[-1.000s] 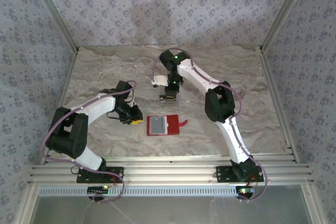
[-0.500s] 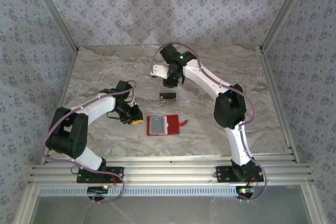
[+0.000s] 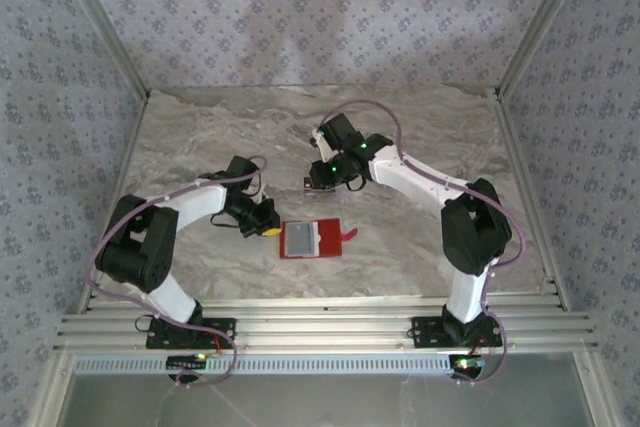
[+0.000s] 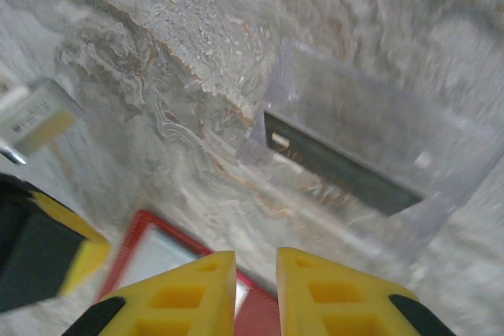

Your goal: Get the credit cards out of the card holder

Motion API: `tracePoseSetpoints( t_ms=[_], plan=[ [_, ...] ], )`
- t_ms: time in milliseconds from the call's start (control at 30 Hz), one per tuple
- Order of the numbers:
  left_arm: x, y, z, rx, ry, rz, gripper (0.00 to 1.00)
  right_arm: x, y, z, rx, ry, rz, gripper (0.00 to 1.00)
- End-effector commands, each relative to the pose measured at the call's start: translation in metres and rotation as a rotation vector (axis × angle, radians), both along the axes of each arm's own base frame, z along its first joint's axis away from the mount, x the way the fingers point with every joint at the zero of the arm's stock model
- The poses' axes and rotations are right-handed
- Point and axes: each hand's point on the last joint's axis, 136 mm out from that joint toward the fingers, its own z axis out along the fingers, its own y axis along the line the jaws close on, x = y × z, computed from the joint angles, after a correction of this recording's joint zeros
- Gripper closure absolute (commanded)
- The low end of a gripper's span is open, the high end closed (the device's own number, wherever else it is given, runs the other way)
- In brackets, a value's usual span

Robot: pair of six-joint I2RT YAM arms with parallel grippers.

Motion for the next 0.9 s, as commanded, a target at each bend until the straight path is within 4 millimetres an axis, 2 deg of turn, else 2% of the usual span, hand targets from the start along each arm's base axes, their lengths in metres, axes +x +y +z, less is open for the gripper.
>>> tracePoseSetpoints(
  t_ms=[0,133,200,300,500,867],
  plan=[
    [-0.005,-0.007,-0.006,-0.030,0.027,-0.014,0.92,-0.021,0.011,-0.003,0.124,0.154,-0.166,0.78],
    [-0.010,-0.005,-0.015,-0.019,0.055,-0.020,0.93,-0.045,0.020,-0.018,0.118,0.229,-0.159,0.79],
    [-0.013,-0.004,-0.020,-0.009,0.071,-0.023,0.93,-0.056,0.026,-0.024,0.106,0.255,-0.169,0.74],
    [-0.015,-0.003,-0.026,0.000,0.088,-0.026,0.93,-0.067,0.035,-0.031,0.106,0.277,-0.175,0.73],
    [-0.022,0.002,-0.034,0.024,0.116,-0.033,0.93,-0.090,0.064,-0.050,0.138,0.358,-0.134,0.76],
    [-0.026,0.005,-0.038,0.041,0.133,-0.040,0.94,-0.109,0.084,-0.087,0.120,0.430,-0.100,0.77]
  ],
)
